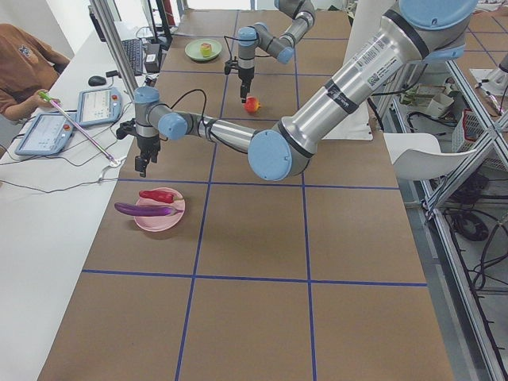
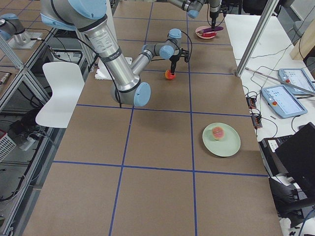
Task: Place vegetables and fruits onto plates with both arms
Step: 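Move the right gripper to the red apple and grasp it while the left arm withdraws, then carry the red apple with the right gripper to the green plate, then lower the apple beside the peach and open the right gripper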
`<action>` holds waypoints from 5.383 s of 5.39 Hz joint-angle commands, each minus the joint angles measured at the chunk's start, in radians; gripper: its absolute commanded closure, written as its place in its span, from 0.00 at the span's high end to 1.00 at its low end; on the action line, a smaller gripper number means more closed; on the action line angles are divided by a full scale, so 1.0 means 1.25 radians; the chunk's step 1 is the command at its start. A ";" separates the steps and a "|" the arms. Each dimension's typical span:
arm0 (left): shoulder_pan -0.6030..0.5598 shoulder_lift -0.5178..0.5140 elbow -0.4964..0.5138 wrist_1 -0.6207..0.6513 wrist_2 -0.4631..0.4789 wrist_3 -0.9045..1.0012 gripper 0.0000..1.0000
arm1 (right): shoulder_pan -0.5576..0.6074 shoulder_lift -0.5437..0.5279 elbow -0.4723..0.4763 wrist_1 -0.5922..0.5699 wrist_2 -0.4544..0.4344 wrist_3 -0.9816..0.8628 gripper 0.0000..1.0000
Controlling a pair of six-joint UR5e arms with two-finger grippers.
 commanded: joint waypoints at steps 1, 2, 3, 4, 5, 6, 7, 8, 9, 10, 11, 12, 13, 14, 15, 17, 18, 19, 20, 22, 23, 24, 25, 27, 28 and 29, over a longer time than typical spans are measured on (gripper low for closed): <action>0.000 0.000 -0.003 0.001 -0.001 -0.001 1.00 | -0.011 0.001 -0.010 -0.003 -0.003 0.000 1.00; 0.000 -0.001 -0.007 0.001 -0.009 -0.001 1.00 | -0.017 0.001 -0.015 -0.005 -0.002 0.002 1.00; 0.000 0.000 -0.009 0.001 -0.017 -0.002 1.00 | -0.019 0.001 -0.023 -0.006 0.001 0.002 1.00; 0.000 0.002 -0.010 0.001 -0.017 -0.009 1.00 | -0.021 0.001 -0.028 -0.005 0.001 0.003 0.98; 0.000 0.009 -0.025 0.001 -0.018 -0.013 1.00 | -0.021 0.001 -0.028 -0.002 0.003 0.010 0.81; 0.000 0.030 -0.061 0.010 -0.046 -0.013 1.00 | -0.021 0.001 -0.025 -0.001 0.007 0.015 0.10; -0.001 0.076 -0.127 0.013 -0.064 -0.013 1.00 | -0.021 0.001 -0.013 -0.002 0.010 0.015 0.00; -0.001 0.104 -0.175 0.040 -0.066 -0.011 1.00 | 0.000 -0.004 0.023 -0.008 0.031 0.015 0.00; -0.001 0.220 -0.312 0.040 -0.073 -0.002 1.00 | 0.038 -0.005 0.068 -0.053 0.045 0.014 0.00; -0.006 0.306 -0.411 0.037 -0.093 -0.002 1.00 | 0.093 -0.015 0.095 -0.081 0.071 -0.001 0.00; -0.013 0.370 -0.482 0.032 -0.108 -0.003 1.00 | 0.160 -0.025 0.096 -0.088 0.112 -0.060 0.00; -0.048 0.427 -0.533 0.018 -0.115 -0.001 1.00 | 0.235 -0.049 0.094 -0.087 0.135 -0.161 0.00; -0.126 0.464 -0.534 0.012 -0.217 0.071 1.00 | 0.318 -0.081 0.081 -0.088 0.164 -0.292 0.00; -0.186 0.506 -0.533 0.012 -0.242 0.259 1.00 | 0.381 -0.086 0.038 -0.087 0.167 -0.408 0.00; -0.244 0.541 -0.527 0.016 -0.240 0.399 1.00 | 0.430 -0.091 -0.017 -0.078 0.165 -0.518 0.00; -0.261 0.588 -0.525 0.012 -0.234 0.414 1.00 | 0.560 -0.090 -0.153 -0.069 0.181 -0.755 0.00; -0.270 0.605 -0.521 0.019 -0.233 0.418 1.00 | 0.593 -0.091 -0.256 0.043 0.191 -0.793 0.00; -0.272 0.650 -0.523 0.018 -0.234 0.424 1.00 | 0.593 -0.085 -0.371 0.177 0.190 -0.796 0.00; -0.274 0.654 -0.528 0.019 -0.239 0.423 1.00 | 0.589 -0.079 -0.441 0.239 0.176 -0.796 0.00; -0.272 0.657 -0.529 0.019 -0.238 0.423 1.00 | 0.583 -0.061 -0.536 0.320 0.110 -0.796 0.00; -0.271 0.657 -0.525 0.019 -0.233 0.423 1.00 | 0.569 -0.058 -0.552 0.327 0.056 -0.794 0.00; -0.271 0.657 -0.526 0.019 -0.233 0.423 1.00 | 0.533 -0.057 -0.560 0.336 0.022 -0.788 0.00; -0.271 0.657 -0.523 0.019 -0.233 0.423 1.00 | 0.523 -0.063 -0.568 0.352 0.021 -0.786 0.00; -0.270 0.657 -0.522 0.019 -0.233 0.423 1.00 | 0.521 -0.070 -0.559 0.352 0.029 -0.788 1.00; -0.270 0.655 -0.522 0.019 -0.233 0.423 1.00 | 0.538 -0.070 -0.522 0.340 0.043 -0.790 1.00; -0.270 0.654 -0.521 0.021 -0.233 0.423 1.00 | 0.573 -0.086 -0.438 0.260 0.130 -0.798 1.00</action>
